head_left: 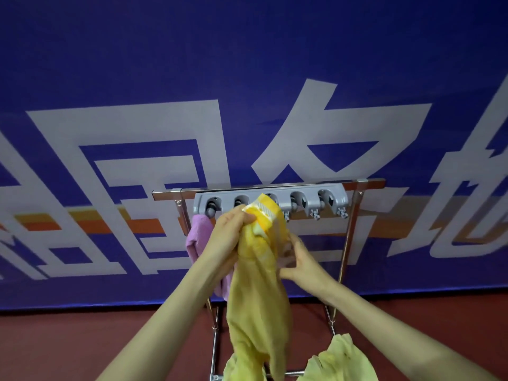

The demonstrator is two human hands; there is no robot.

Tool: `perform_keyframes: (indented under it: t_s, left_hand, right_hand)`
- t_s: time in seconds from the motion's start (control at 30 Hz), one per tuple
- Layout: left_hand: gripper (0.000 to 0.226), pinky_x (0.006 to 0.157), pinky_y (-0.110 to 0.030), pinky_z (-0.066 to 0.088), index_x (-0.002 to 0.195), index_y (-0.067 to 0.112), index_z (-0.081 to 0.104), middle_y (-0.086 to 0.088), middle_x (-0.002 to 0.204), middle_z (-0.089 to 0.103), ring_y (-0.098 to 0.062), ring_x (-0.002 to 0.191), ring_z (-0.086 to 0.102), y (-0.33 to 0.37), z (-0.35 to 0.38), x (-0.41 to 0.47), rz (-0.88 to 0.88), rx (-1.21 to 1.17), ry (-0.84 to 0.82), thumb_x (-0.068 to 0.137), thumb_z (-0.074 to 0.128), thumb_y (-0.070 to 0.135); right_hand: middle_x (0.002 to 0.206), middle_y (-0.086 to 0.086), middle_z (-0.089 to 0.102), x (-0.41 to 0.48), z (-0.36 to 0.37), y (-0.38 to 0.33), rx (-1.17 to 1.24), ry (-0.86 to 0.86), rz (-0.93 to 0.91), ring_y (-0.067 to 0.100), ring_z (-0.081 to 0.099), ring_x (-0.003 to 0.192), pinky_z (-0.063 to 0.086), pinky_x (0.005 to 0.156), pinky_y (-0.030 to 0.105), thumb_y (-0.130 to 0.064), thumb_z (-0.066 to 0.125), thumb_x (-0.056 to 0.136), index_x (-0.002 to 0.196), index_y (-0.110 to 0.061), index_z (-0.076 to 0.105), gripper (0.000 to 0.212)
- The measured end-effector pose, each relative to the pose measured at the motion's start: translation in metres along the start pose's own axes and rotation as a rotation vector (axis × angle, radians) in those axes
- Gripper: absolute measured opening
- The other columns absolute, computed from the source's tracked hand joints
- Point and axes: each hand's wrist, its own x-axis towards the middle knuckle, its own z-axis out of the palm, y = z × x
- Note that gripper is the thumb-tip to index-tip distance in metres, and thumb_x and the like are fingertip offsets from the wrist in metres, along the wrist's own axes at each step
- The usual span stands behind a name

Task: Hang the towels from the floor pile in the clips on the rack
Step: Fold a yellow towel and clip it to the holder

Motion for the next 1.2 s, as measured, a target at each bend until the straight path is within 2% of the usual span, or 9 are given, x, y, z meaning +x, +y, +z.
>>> perform_keyframes:
  t_s: [0.07, 0.23, 0.4, 0.57, 0.67, 0.73, 0.83, 0.97, 1.2]
  left_hand:
    - [0.014, 0.066, -0.032, 0.044, 0.086, 0.009, 0.058, -0.017, 0.087, 0.054, -0.025, 0.081, 0.051, 0.0, -0.001, -0.003, 0.03, 0.027, -0.036, 0.09, 0.046, 0.003]
    - [0.012, 0.056, -0.023, 0.048, 0.072, 0.013, 0.053, -0.002, 0.064, 0.058, -0.011, 0.06, 0.055, 0.002, -0.007, -0.005, 0.107, 0.009, -0.066, 0.084, 0.053, 0.01]
    - [0.021, 0.052, -0.024, 0.051, 0.075, 0.016, 0.049, 0.001, 0.062, 0.061, -0.011, 0.058, 0.06, 0.002, -0.026, -0.003, 0.127, 0.054, -0.044, 0.083, 0.059, 0.0]
    - [0.037, 0.061, -0.023, 0.053, 0.099, 0.014, 0.057, 0.0, 0.075, 0.065, -0.013, 0.068, 0.063, -0.011, -0.034, -0.005, -0.022, 0.045, -0.091, 0.065, 0.062, 0.002]
    - [0.028, 0.06, -0.021, 0.053, 0.101, 0.016, 0.062, 0.001, 0.075, 0.067, -0.01, 0.068, 0.064, -0.02, -0.034, -0.01, -0.068, 0.142, -0.086, 0.079, 0.068, 0.0]
    - [0.009, 0.06, -0.019, 0.052, 0.089, 0.014, 0.066, -0.001, 0.073, 0.067, -0.01, 0.066, 0.063, -0.023, -0.033, -0.014, -0.041, 0.206, -0.081, 0.089, 0.062, 0.006]
    - [0.018, 0.055, -0.013, 0.048, 0.076, 0.013, 0.063, 0.006, 0.062, 0.063, -0.003, 0.058, 0.057, -0.022, -0.033, -0.016, 0.046, 0.297, -0.029, 0.093, 0.058, 0.014]
    - [0.018, 0.061, -0.017, 0.044, 0.075, 0.017, 0.062, 0.009, 0.066, 0.061, -0.004, 0.063, 0.054, -0.019, -0.043, -0.008, 0.181, 0.391, 0.094, 0.093, 0.059, 0.02]
    - [0.017, 0.061, -0.016, 0.048, 0.076, 0.02, 0.063, 0.011, 0.073, 0.064, 0.001, 0.067, 0.058, -0.008, -0.05, -0.002, 0.295, 0.428, 0.146, 0.093, 0.06, 0.021]
  right_hand:
    - [0.124, 0.0, 0.045, 0.003, 0.001, -0.003, 0.034, -0.031, -0.012, 0.012, 0.053, 0.109, 0.047, 0.095, 0.023, 0.003, 0.067, 0.077, 0.129, -0.022, 0.048, 0.061]
    - [0.095, 0.008, 0.074, 0.002, 0.001, -0.011, 0.201, -0.054, 0.037, 0.015, 0.07, 0.088, 0.053, 0.081, 0.029, -0.001, 0.062, 0.086, 0.099, -0.006, 0.068, 0.015]
    - [0.101, 0.023, 0.069, 0.0, -0.008, -0.008, 0.182, 0.028, 0.029, 0.028, 0.067, 0.086, 0.051, 0.076, 0.035, -0.007, 0.066, 0.085, 0.106, 0.0, 0.062, 0.022]
    - [0.077, 0.009, 0.062, 0.004, -0.016, -0.023, 0.207, 0.061, -0.033, 0.021, 0.06, 0.073, 0.047, 0.065, 0.031, -0.007, 0.066, 0.085, 0.08, -0.01, 0.058, 0.011]
    - [0.07, 0.005, 0.058, 0.006, -0.019, -0.029, 0.207, 0.044, -0.058, 0.017, 0.055, 0.068, 0.044, 0.059, 0.025, -0.007, 0.068, 0.084, 0.076, -0.012, 0.058, 0.014]
    - [0.069, 0.004, 0.056, 0.007, -0.022, -0.031, 0.175, 0.032, -0.078, 0.015, 0.052, 0.067, 0.041, 0.058, 0.022, -0.006, 0.068, 0.084, 0.077, -0.01, 0.059, 0.012]
    - [0.078, 0.013, 0.06, 0.007, -0.028, -0.029, 0.153, 0.005, -0.075, 0.02, 0.055, 0.074, 0.044, 0.067, 0.03, -0.008, 0.068, 0.084, 0.087, 0.002, 0.061, 0.013]
    - [0.076, 0.008, 0.065, 0.004, -0.044, -0.023, 0.097, -0.055, -0.008, 0.016, 0.061, 0.07, 0.048, 0.065, 0.028, -0.012, 0.073, 0.081, 0.082, -0.005, 0.062, 0.012]
    - [0.076, 0.01, 0.062, 0.003, -0.07, 0.003, -0.234, -0.212, 0.117, 0.016, 0.058, 0.069, 0.045, 0.066, 0.031, -0.022, 0.074, 0.079, 0.086, 0.007, 0.064, 0.032]
